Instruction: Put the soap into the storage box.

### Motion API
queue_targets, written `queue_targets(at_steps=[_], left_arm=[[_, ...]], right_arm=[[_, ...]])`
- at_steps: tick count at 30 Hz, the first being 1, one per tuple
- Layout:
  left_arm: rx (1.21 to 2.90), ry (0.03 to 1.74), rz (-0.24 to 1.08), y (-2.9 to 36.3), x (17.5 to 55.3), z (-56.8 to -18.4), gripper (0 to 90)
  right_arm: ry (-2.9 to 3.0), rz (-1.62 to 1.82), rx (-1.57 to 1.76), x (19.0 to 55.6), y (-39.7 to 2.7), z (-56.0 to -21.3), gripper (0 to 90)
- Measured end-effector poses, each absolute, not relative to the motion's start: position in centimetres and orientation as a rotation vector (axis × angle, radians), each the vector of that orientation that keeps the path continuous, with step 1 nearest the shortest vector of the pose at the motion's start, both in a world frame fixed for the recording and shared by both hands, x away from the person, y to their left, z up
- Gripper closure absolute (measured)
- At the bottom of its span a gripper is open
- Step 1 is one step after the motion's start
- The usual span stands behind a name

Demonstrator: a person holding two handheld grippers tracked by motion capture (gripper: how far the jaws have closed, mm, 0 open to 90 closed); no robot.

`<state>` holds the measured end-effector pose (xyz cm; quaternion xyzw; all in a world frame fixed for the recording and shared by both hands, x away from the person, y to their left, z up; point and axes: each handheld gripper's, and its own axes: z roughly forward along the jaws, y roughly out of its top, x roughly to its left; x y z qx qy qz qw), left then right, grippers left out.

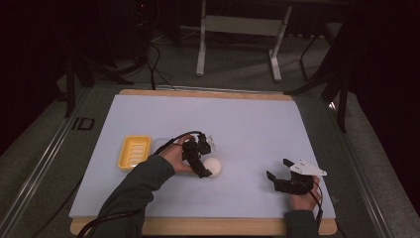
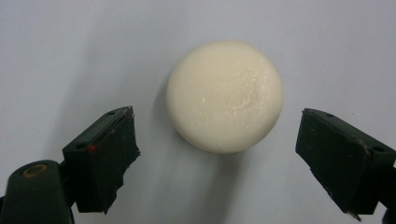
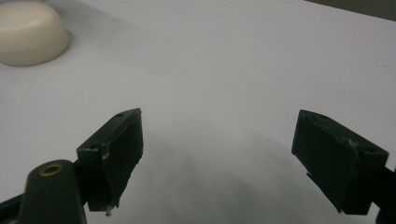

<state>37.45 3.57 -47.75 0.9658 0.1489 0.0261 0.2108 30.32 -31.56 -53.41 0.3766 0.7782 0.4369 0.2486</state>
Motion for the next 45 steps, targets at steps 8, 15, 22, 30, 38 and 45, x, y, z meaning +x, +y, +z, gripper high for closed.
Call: queue_targets(at_steps=[8,15,22,30,38,45], left_arm=[[2.697,0.396,0.042,2.9,37.5,-48.1,14.1],[2.719,0.395,0.027,2.1,37.7,-48.4,13.7],[2.745,0.394,-0.001,1.6,38.0,-49.0,14.9],[2.79,0.388,0.011,0.9,38.0,-49.7,15.0],[2.815,0.382,0.006,0.4,38.3,-50.0,15.7],[2.845,0.364,-0.017,-0.1,38.5,-50.3,16.6]], right_arm=[[2.122,1.188,1.025,30.3,-31.6,-53.4,16.3],[2.124,1.188,1.024,30.3,-31.6,-53.4,16.3],[2.126,1.187,1.024,30.3,-31.5,-53.4,16.3],[2.126,1.186,1.024,30.4,-31.5,-53.4,16.3],[2.126,1.19,1.024,30.4,-31.6,-53.4,16.3],[2.129,1.189,1.025,30.4,-31.6,-53.4,16.3]])
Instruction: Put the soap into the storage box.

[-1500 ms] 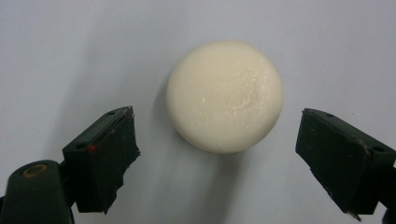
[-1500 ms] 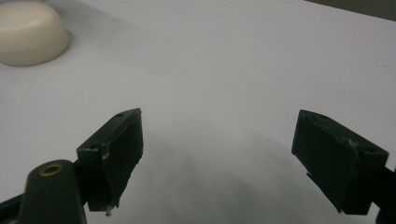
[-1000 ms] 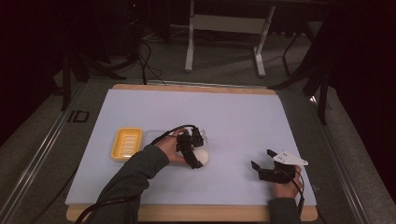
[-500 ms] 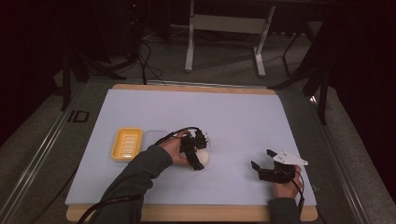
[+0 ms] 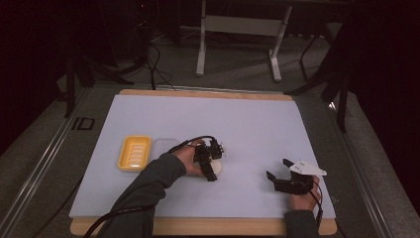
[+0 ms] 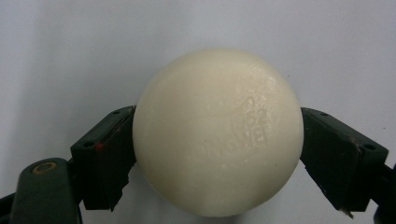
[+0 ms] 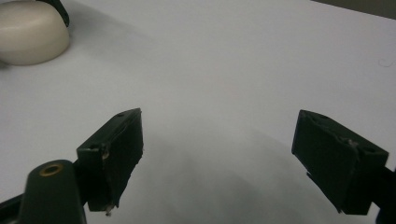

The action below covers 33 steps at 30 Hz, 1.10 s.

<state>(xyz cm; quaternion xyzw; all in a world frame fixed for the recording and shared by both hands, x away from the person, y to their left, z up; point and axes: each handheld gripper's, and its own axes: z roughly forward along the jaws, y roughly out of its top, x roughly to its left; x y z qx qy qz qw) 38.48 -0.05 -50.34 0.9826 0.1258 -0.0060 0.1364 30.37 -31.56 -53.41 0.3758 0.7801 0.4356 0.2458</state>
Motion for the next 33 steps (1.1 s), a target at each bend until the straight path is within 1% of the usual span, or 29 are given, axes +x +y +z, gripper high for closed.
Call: queue_targets(at_steps=[4,11,26,33], left_arm=[[2.863,0.358,-0.022,-0.26,38.66,-50.34,18.8],[2.879,0.367,-0.034,-0.26,39.08,-50.38,19.1],[2.916,0.326,0.031,-0.69,38.58,-50.47,20.4],[2.923,0.322,0.042,-0.73,38.49,-50.42,23.2]], right_arm=[[2.13,1.187,1.026,30.37,-31.55,-53.41,16.3],[2.132,1.187,1.026,30.38,-31.55,-53.41,16.2],[2.132,1.186,1.025,30.38,-31.53,-53.42,16.2],[2.131,1.184,1.023,30.38,-31.52,-53.42,16.3]])
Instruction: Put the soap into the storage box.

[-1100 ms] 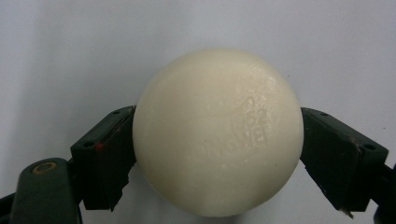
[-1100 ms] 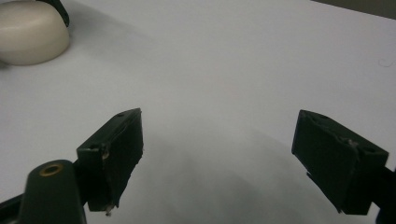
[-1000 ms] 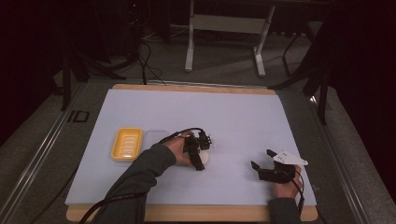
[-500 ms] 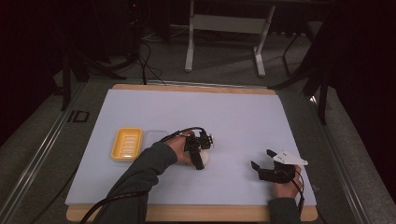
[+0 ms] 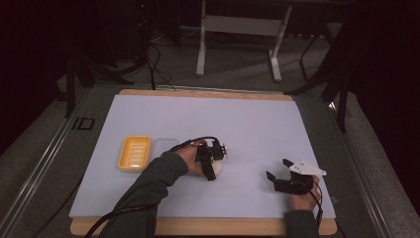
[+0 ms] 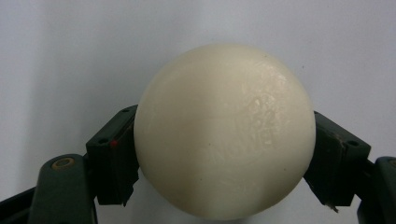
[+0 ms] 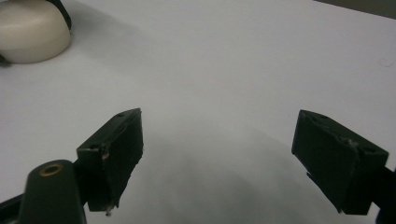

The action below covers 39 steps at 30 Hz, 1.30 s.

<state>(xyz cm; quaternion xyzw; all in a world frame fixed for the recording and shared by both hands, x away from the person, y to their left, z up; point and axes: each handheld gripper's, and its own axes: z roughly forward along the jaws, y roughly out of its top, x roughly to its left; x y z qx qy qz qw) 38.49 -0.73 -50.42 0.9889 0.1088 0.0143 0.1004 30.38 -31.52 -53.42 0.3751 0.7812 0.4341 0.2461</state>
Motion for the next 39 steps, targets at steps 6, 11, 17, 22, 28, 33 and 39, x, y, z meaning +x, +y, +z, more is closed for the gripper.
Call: queue_targets(at_steps=[6,11,17,22,28,33,39], left_arm=[[2.929,0.327,0.05,-0.8,38.4,-50.4,23.8],[2.924,0.325,0.047,-0.7,38.4,-50.4,23.9],[2.899,0.341,0.02,-0.3,38.5,-50.4,24.0],[2.901,0.342,0.03,-0.2,38.5,-50.3,24.0],[2.883,0.359,0.029,0.5,38.6,-49.9,24.1],[2.888,0.353,0.051,0.9,38.7,-49.5,24.1],[2.896,0.374,0.055,1.4,38.7,-49.3,24.1]], right_arm=[[2.132,1.184,1.023,30.4,-31.5,-53.4,16.3],[2.132,1.185,1.022,30.4,-31.5,-53.4,16.2],[2.132,1.186,1.024,30.4,-31.5,-53.4,16.3],[2.132,1.186,1.022,30.4,-31.5,-53.4,16.2],[2.131,1.186,1.022,30.4,-31.5,-53.4,16.2],[2.13,1.186,1.022,30.4,-31.5,-53.4,16.3],[2.13,1.185,1.021,30.4,-31.5,-53.4,16.2]])
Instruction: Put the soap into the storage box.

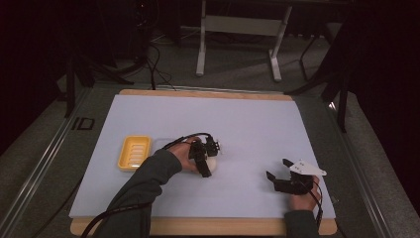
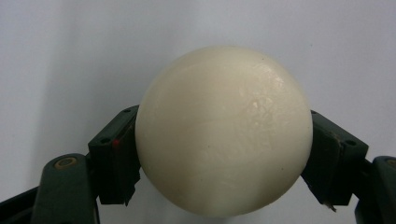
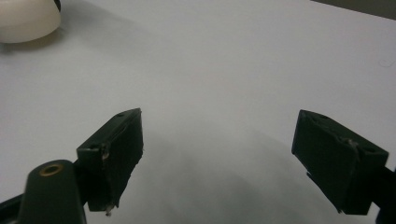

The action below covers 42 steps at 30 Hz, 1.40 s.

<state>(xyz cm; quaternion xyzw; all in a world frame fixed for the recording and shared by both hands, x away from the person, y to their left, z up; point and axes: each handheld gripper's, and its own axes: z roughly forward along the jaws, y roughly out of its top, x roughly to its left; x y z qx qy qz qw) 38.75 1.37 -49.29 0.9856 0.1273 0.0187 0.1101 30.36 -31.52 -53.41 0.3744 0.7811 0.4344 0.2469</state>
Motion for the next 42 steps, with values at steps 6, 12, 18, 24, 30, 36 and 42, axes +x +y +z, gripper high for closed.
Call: queue_targets(at_steps=[6,12,18,24,30,36,42], left_arm=[[2.903,0.395,0.048,1.9,38.9,-49.2,24.1],[2.916,0.422,0.05,2.7,39.1,-49.1,24.1],[2.919,0.431,0.055,3.2,39.0,-48.7,24.2],[2.916,0.45,0.059,3.9,39.2,-48.5,24.2],[2.908,0.481,0.05,4.7,39.3,-48.2,24.2],[2.906,0.496,0.053,5.4,39.5,-47.8,24.2],[2.903,0.516,0.053,5.9,39.5,-47.7,24.2]], right_arm=[[2.129,1.185,1.022,30.3,-31.5,-53.4,16.3],[2.126,1.188,1.022,30.3,-31.5,-53.4,16.2],[2.125,1.187,1.022,30.3,-31.5,-53.4,16.3],[2.124,1.188,1.023,30.3,-31.5,-53.4,16.2],[2.124,1.188,1.022,30.3,-31.5,-53.4,16.2],[2.124,1.188,1.022,30.3,-31.5,-53.4,16.3],[2.122,1.188,1.022,30.3,-31.5,-53.4,16.3]])
